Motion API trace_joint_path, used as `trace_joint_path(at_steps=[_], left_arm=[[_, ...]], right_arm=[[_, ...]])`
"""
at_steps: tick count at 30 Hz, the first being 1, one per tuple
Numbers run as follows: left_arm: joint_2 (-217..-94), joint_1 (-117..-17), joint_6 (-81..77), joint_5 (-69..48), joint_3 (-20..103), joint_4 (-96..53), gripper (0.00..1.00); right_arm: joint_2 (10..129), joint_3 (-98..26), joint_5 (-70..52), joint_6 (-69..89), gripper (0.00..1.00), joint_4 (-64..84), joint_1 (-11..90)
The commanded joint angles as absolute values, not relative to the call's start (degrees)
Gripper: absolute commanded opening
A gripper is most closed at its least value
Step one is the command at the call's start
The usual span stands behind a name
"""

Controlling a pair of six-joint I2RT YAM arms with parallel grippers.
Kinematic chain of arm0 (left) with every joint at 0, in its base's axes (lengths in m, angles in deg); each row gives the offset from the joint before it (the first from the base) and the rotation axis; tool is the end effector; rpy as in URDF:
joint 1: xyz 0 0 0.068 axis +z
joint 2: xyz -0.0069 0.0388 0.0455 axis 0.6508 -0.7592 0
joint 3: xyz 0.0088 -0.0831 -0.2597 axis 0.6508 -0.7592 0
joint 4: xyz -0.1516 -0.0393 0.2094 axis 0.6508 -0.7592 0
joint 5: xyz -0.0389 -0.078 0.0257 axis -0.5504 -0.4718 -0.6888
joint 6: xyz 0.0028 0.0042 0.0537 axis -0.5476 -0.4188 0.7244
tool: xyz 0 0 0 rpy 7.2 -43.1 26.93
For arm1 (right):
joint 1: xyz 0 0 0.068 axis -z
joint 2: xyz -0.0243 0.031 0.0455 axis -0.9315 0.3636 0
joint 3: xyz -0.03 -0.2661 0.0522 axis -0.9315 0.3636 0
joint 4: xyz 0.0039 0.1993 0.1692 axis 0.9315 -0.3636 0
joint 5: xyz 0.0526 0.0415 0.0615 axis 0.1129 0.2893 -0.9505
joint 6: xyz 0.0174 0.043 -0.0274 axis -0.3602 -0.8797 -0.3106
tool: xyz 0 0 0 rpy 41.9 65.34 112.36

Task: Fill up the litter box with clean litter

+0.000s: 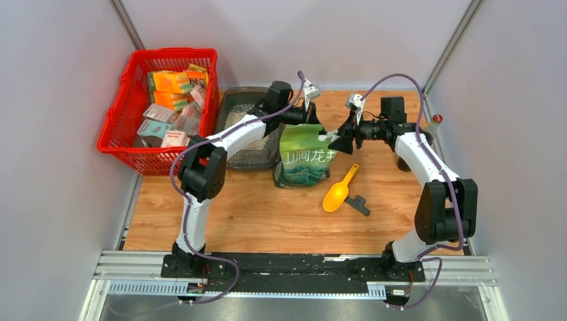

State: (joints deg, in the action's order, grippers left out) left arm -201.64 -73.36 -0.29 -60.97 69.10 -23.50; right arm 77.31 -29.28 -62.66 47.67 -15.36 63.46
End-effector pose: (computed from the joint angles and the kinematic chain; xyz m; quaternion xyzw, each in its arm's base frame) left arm 0.3995 -0.2932 0.2641 0.4088 0.6574 -0.5570 0.3009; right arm 0.3248 0.0612 0.2870 -0.4317 0.6941 0.3902 0.4238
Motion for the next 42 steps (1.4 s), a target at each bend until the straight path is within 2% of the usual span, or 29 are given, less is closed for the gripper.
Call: trace_joint_path(at_steps=[1, 13, 17, 24, 28, 33, 37, 42], left_arm=[[-199.61, -73.39, -1.12, -64.34, 72.51, -26.82, 0.04], [-202.52, -72.77, 7.04, -66.01, 81.65, -43.87, 0.04], [-202.34, -72.42, 9.68, -65.49, 82.89, -49.05, 0.03], [-201.29, -69.97, 12.14, -61.54, 83.41, -51.0, 0.03], [-201.11, -68.82, 13.73, -60.65, 84.12, -52.05, 0.03], [-199.97, -68.03, 15.57, -59.86, 83.16, -53.46, 0.03], [-198.3, -67.5, 16.71, -59.69, 82.1, -55.21, 0.03], [-195.84, -66.1, 19.69, -59.07, 81.13, -58.46, 0.03]], right_arm=[[78.67, -30.89, -69.79, 48.39, 0.61, -12.15, 63.58], [80.78, -28.35, -77.27, 45.59, 0.6, -3.99, 63.58], [82.19, -27.29, -79.03, 43.74, 0.54, -0.99, 63.4], [82.37, -26.76, -81.06, 43.56, 0.44, -4.14, 62.26], [82.19, -26.14, -81.14, 40.49, 0.42, -3.36, 62.0], [82.89, -25.71, -80.7, 34.96, 0.44, 0.06, 62.0], [83.77, -23.25, -81.06, 23.18, 0.44, 12.09, 62.26], [84.39, -23.51, -81.23, 21.42, 0.45, 13.08, 62.26]])
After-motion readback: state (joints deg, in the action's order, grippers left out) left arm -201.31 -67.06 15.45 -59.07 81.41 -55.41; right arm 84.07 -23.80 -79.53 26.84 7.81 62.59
